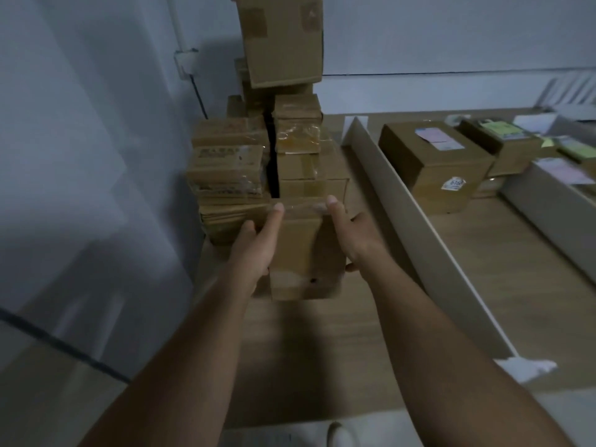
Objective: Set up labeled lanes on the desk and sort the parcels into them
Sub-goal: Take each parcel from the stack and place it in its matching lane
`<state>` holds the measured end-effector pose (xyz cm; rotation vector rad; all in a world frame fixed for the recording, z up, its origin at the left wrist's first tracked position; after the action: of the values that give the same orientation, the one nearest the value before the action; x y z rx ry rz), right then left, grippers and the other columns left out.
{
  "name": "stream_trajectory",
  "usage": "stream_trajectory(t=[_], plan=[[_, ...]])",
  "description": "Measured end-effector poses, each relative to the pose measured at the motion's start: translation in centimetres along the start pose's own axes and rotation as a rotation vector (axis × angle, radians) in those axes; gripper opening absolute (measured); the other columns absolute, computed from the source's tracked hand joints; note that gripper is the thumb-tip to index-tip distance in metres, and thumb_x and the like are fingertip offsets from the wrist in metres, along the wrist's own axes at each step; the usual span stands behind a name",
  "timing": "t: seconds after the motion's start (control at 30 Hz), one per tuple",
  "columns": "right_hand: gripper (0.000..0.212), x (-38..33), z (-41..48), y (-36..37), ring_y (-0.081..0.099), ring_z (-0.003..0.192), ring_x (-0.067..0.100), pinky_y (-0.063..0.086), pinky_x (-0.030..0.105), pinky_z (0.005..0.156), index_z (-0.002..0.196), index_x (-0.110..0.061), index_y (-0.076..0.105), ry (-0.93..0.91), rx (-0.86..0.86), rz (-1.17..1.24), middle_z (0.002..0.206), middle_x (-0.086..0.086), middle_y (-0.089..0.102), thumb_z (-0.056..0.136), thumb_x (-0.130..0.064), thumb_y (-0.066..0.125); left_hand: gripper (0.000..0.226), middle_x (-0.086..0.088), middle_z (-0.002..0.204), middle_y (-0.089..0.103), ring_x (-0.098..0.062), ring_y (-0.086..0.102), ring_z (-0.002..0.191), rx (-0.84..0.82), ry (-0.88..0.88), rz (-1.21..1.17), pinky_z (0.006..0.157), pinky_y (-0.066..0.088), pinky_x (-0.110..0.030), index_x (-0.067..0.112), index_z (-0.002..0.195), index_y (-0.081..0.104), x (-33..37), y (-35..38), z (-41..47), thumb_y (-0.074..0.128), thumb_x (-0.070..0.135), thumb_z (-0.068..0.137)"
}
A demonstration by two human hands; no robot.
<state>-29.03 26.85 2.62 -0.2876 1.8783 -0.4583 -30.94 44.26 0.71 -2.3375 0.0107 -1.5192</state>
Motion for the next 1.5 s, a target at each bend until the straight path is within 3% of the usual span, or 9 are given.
stream_trajectory(t=[0.17,0.33,0.53,0.73,1.0,1.17,1.27,1.37,1.5], plan=[[0.06,1.6,0.6,-1.3,0.057,0.104,0.031,0.05,0.049,0.09,0.119,-0.009,0.048,-0.039,0.109,-0.033,0.116,0.013,0.058,0.089,-0.06,0.043,0.066,-0.007,0.125,0.052,-0.024,0.056,0.099,0.059,0.018,-0.014,0.087,0.053,-0.048,0.015,0.131,0.041,-0.5,1.2,0.0,0.05,0.061,0.083],[0.027,3.7,0.9,-1.1,0.054,0.098,0.024,0.045,0.038,0.086,0.117,-0.014,0.05,-0.029,0.038,0.073,0.106,0.007,0.057,0.096,-0.03,0.046,0.042,-0.002,0.107,0.062,-0.027,0.058,0.101,-0.001,0.059,0.028,0.094,0.048,-0.048,0.026,0.108,0.055,-1.3,2.4,0.0,0.059,0.044,0.071],[0.049,7.0,1.0,0.3,0.06,0.092,0.026,0.05,0.039,0.08,0.108,-0.011,0.053,0.103,-0.003,0.053,0.103,0.009,0.061,0.088,-0.055,0.051,0.05,-0.006,0.103,0.059,-0.027,0.061,0.093,0.007,-0.107,-0.017,0.087,0.052,-0.048,0.021,0.112,0.042,-5.5,3.6,-0.1,0.053,0.061,0.083],[0.026,10.8,0.5,1.9,0.057,0.094,0.03,0.044,0.037,0.076,0.093,-0.006,0.051,0.164,-0.034,-0.034,0.102,0.014,0.061,0.089,-0.031,0.057,0.028,-0.008,0.095,0.062,-0.023,0.063,0.081,-0.058,-0.161,0.012,0.072,0.054,-0.04,0.009,0.112,0.039,-9.2,4.2,-0.4,0.051,0.028,0.095],[0.019,11.8,0.8,2.5,0.053,0.086,0.025,0.037,0.03,0.069,0.093,-0.004,0.051,0.169,-0.048,-0.038,0.097,0.014,0.059,0.089,-0.021,0.058,0.018,-0.005,0.097,0.062,-0.019,0.06,0.08,-0.065,-0.12,0.066,0.074,0.052,-0.038,0.014,0.104,0.039,-10.8,4.5,-0.5,0.049,0.027,0.097],[0.06,12.0,0.7,2.8,0.064,0.095,0.03,0.052,0.039,0.084,0.122,-0.011,0.045,0.204,-0.066,-0.09,0.111,0.011,0.063,0.078,-0.05,0.058,0.018,-0.004,0.105,0.059,-0.01,0.052,0.071,0.018,-0.048,0.132,0.055,0.038,-0.023,0.011,0.111,0.046,-10.2,3.6,-0.3,0.044,0.024,0.099],[0.075,12.2,0.8,2.3,0.066,0.097,0.033,0.053,0.045,0.089,0.124,-0.013,0.042,0.216,-0.014,-0.13,0.116,0.012,0.061,0.075,-0.069,0.049,0.038,-0.012,0.131,0.051,-0.02,0.052,0.099,0.186,0.0,0.201,0.071,0.042,-0.026,0.008,0.13,0.047,-10.2,1.9,0.8,0.046,0.027,0.097],[0.074,11.5,1.4,1.4,0.042,0.131,0.032,0.036,0.038,0.105,0.145,-0.011,0.03,0.173,0.09,-0.197,0.146,0.015,0.039,0.088,-0.054,0.051,0.058,-0.018,0.139,0.042,-0.028,0.034,0.129,0.263,-0.06,0.286,0.097,0.036,-0.035,0.007,0.137,0.041,-10.9,1.1,1.3,0.051,0.04,0.091],[0.069,10.7,2.1,1.7,0.035,0.138,0.029,0.031,0.037,0.109,0.15,-0.013,0.022,0.063,0.052,-0.22,0.151,0.012,0.035,0.094,-0.043,0.05,0.057,-0.013,0.113,0.065,-0.014,0.061,0.082,0.187,-0.1,0.237,0.066,0.047,-0.027,0.001,0.131,0.046,-11.0,1.7,1.2,0.055,0.04,0.09]])
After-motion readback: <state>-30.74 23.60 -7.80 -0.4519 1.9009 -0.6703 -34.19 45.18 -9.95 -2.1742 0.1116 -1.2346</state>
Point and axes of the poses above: each hand's wrist, its own z-axis towards the middle knuckle, its own y-axis out of the palm, x = y × z, the point moved 4 cm from there along z, towards the middle knuckle
